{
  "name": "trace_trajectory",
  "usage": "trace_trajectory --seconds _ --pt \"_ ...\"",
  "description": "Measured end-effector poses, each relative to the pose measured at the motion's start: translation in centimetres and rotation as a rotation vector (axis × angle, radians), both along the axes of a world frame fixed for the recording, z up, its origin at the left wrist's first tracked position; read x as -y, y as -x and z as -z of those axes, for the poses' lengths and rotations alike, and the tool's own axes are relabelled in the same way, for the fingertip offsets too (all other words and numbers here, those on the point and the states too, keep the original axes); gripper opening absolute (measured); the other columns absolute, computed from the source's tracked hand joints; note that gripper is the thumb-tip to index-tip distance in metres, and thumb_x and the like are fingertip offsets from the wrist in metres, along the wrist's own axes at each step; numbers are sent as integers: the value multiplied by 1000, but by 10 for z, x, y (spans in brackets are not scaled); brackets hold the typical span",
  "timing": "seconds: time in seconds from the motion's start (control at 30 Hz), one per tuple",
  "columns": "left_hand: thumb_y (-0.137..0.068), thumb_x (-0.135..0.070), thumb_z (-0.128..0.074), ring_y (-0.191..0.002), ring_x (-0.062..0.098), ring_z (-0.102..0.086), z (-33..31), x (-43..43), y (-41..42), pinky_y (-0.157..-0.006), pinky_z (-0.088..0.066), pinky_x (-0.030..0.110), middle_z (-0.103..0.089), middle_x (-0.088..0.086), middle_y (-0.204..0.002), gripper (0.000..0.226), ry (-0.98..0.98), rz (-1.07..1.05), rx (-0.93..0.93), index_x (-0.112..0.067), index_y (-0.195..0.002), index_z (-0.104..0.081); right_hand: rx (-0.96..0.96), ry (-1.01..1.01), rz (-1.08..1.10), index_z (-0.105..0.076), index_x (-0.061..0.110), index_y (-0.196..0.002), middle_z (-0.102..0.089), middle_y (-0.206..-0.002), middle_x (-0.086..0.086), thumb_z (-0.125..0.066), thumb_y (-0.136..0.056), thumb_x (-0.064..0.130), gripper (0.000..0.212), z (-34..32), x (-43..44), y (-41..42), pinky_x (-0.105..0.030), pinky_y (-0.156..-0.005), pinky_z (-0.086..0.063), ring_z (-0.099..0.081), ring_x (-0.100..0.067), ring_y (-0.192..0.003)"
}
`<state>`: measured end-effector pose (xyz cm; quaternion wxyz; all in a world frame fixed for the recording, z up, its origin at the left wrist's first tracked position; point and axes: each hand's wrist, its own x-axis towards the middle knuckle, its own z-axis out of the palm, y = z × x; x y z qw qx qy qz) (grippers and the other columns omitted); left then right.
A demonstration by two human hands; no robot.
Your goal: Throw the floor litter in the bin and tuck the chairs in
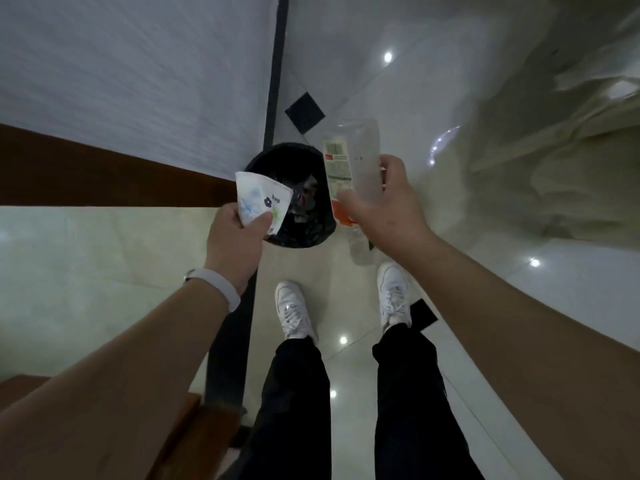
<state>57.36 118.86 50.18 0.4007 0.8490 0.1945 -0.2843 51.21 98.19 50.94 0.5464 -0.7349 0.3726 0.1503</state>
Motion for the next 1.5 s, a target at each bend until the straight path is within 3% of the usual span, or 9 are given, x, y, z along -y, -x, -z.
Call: trace_trajectory --seconds 0.17,0.33,0.6,0.73,0.83,0.93,1.03,1.23,1.5 --pt "-89 -34 -68 -86 14 -64 73 -30 -21 -68 -50 30 -65 -8 -97 22 -50 81 -3 -27 -104 -54 -29 56 -37 -38 30 -121 -55 -91 24 -71 -81 41 53 72 -31 -14 -20 -73 -48 -56 17 -77" --pt "-91 -30 -67 -77 -3 -54 144 -45 -33 -50 -38 5 -59 -17 -89 19 -39 148 -26 -25 -104 -54 -28 75 -72 -39 27 -123 -56 -94 21 -71 -80 42 55 136 -52 -33 -34 -85 -54 -59 4 -87" --pt "-88 -30 -69 -89 11 -66 238 -47 -36 -80 -56 31 -69 -8 -95 13 26 105 -52 -30 -95 -58 36 105 -111 -38 29 -121 -57 -98 21 -72 -81 44 55 227 -76 -61 -30 -83 -54 -60 4 -90" --pt "-89 -33 -70 -97 9 -64 242 -45 -25 -85 -53 27 -66 -10 -105 22 81 116 -109 -29 -106 -57 35 155 -203 -37 24 -131 -54 -101 21 -71 -82 43 63 249 -82 -57 -23 -77 -51 -57 5 -87" --pt "-90 -32 -67 -108 4 -57 229 -49 -21 -93 -46 24 -59 -19 -112 29 84 199 -91 -31 -116 -53 29 264 -281 -36 18 -140 -52 -124 6 -68 -84 44 69 250 -82 -46 -29 -86 -47 -56 -12 -108" --pt "-93 -34 -64 -104 1 -51 203 -56 -22 -84 -40 15 -51 -27 -105 37 30 351 -33 -32 -127 -51 45 349 -395 -47 18 -134 -49 -129 1 -61 -89 41 52 231 -79 -38 -32 -87 -46 -53 -18 -113" --pt "-94 -33 -61 -104 3 -48 167 -62 -30 -86 -39 20 -49 -19 -114 43 -14 487 70 -30 -135 -50 55 444 -519 -48 19 -136 -47 -135 2 -56 -92 41 50 194 -72 -37 -33 -88 -44 -48 -21 -119" --pt "-93 -32 -61 -132 18 -42 72 -66 -46 -107 -37 35 -47 -1 -145 52 -84 724 210 -20 -142 -47 20 591 -696 -50 18 -136 -48 -139 0 -55 -92 45 52 82 -59 -44 -38 -97 -42 -44 -25 -125" --pt "-88 -42 -49 -127 29 -49 -103 -61 -59 -101 -45 44 -54 9 -139 54 -238 857 442 -16 -135 -56 0 738 -725 -48 18 -136 -53 -134 -1 -49 -93 50 54 -101 -66 -57 -39 -98 -41 -45 -24 -125"
